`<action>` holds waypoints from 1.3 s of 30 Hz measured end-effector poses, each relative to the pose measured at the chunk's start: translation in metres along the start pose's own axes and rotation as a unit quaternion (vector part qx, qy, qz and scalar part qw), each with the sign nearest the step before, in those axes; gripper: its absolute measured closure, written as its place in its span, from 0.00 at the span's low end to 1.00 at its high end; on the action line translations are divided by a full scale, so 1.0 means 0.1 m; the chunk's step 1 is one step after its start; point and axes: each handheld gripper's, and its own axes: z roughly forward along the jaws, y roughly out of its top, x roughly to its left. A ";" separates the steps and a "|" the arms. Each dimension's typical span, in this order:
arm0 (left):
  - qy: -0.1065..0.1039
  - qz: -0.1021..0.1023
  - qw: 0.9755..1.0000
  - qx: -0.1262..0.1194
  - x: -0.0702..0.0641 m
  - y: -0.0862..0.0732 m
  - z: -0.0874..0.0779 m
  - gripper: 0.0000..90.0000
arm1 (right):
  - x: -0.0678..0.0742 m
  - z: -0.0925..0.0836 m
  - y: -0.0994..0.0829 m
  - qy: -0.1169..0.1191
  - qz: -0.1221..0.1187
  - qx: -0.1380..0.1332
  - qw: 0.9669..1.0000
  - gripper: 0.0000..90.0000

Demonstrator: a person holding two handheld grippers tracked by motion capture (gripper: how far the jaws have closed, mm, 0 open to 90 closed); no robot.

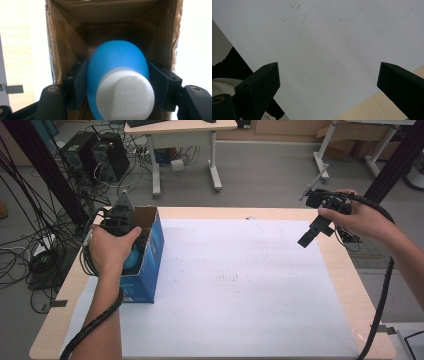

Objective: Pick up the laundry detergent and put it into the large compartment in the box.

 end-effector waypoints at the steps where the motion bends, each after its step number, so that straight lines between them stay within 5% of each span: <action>1: 0.001 0.000 1.000 0.001 -0.01 0.00 -0.01 0.38 | 0.00 0.00 0.00 0.001 0.000 0.000 1.000 0.05; 16: 0.001 0.008 1.000 -0.018 -0.01 -0.12 -0.24 0.32 | 0.02 0.02 0.03 0.003 -0.006 -0.003 1.000 0.05; 30: 0.001 0.031 0.998 -0.050 -0.12 -0.25 -0.68 0.13 | 0.05 -0.02 0.03 -0.003 -0.004 -0.008 1.000 0.05; 39: 0.002 0.048 0.996 -0.070 -0.24 -0.34 -0.92 0.09 | 0.08 -0.05 0.05 -0.008 -0.004 -0.007 1.000 0.05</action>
